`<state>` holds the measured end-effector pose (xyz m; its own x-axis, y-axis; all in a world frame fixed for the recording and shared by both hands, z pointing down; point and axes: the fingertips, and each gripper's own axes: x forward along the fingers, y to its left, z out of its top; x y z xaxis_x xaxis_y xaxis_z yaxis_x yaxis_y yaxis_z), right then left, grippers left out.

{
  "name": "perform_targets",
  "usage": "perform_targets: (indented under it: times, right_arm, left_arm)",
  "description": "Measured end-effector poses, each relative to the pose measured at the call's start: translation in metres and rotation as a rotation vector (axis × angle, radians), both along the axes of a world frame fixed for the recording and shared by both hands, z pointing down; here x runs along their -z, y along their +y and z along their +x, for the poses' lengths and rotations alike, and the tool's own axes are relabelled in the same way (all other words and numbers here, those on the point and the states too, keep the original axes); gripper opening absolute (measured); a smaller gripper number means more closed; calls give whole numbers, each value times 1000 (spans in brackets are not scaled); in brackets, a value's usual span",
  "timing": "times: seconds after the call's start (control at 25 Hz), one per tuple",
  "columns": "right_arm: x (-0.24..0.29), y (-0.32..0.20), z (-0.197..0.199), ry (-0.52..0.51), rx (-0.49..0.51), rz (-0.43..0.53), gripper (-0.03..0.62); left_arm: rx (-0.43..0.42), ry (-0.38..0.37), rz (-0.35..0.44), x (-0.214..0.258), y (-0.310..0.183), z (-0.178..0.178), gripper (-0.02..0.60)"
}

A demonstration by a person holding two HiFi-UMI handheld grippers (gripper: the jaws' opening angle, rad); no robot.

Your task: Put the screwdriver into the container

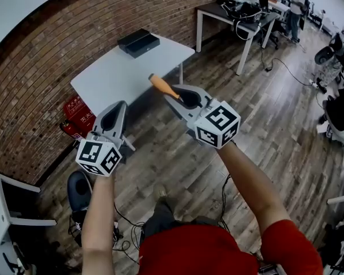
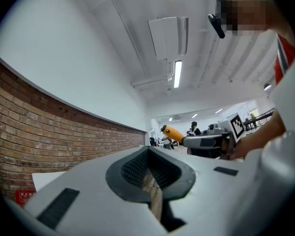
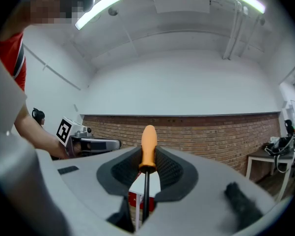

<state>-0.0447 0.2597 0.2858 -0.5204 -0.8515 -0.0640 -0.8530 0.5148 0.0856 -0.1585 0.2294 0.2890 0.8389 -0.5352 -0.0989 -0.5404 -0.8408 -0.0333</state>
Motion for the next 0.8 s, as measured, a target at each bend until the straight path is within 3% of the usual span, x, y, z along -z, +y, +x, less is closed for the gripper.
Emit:
perform_targets:
  times: [0.8]
  right_arm:
    - [-11,-236,1,20,-60,-25,94]
  left_arm:
    - [-44,61,26,-2,-240,-7,12]
